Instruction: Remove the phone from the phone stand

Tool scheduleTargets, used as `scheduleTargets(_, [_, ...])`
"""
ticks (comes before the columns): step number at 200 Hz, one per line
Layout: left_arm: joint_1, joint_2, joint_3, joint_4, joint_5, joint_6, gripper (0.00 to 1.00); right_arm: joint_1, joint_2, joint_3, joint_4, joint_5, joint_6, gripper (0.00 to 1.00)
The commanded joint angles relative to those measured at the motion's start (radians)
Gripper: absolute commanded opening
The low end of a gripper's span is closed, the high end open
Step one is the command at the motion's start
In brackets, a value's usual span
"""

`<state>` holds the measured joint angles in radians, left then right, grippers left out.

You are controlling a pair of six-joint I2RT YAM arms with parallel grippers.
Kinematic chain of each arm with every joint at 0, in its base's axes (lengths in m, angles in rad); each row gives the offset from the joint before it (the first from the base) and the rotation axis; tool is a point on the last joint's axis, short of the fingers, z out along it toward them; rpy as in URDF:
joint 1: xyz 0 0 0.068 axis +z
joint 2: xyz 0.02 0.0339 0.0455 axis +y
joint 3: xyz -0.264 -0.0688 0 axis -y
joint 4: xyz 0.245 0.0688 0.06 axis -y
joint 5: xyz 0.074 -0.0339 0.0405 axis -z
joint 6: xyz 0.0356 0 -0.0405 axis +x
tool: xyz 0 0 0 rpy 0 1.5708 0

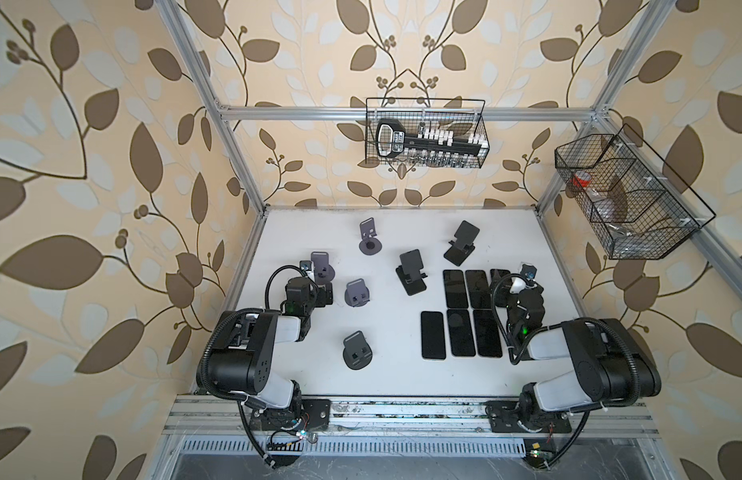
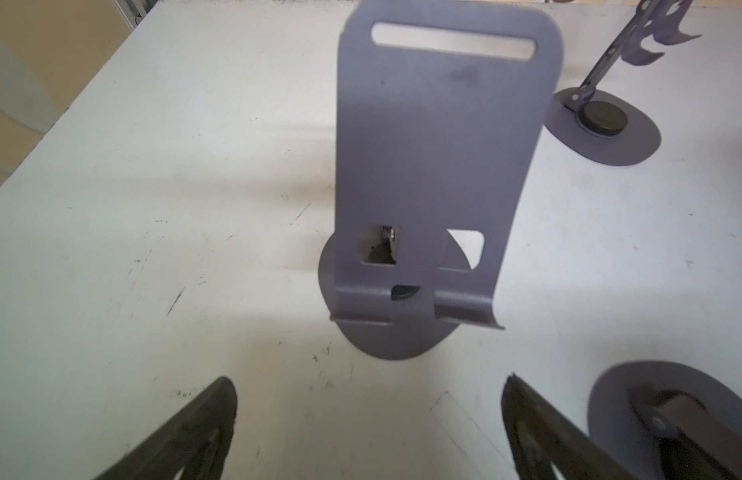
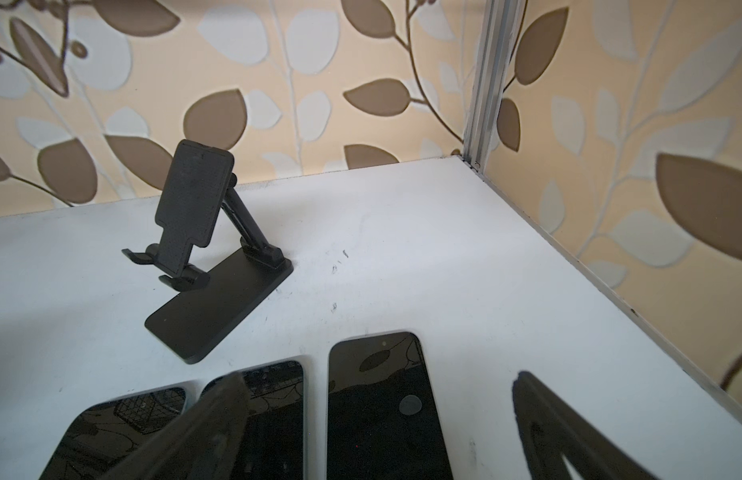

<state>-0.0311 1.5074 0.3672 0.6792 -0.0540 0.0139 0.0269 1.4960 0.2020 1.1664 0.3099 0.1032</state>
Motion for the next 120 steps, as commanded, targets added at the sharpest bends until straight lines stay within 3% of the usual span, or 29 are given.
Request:
scheduleTargets(1, [0.006, -0.010, 0.024, 0.051, 0.000, -0.014, 0.99, 0.001, 0.000, 0.005, 0.015, 0.003, 0.003, 1.00])
scheduleTargets(120, [0.008, -0.006, 0.026, 0.054, 0.005, -0.019, 0.99, 0.001, -0.001, 0.005, 0.016, 0.003, 0.003, 1.00])
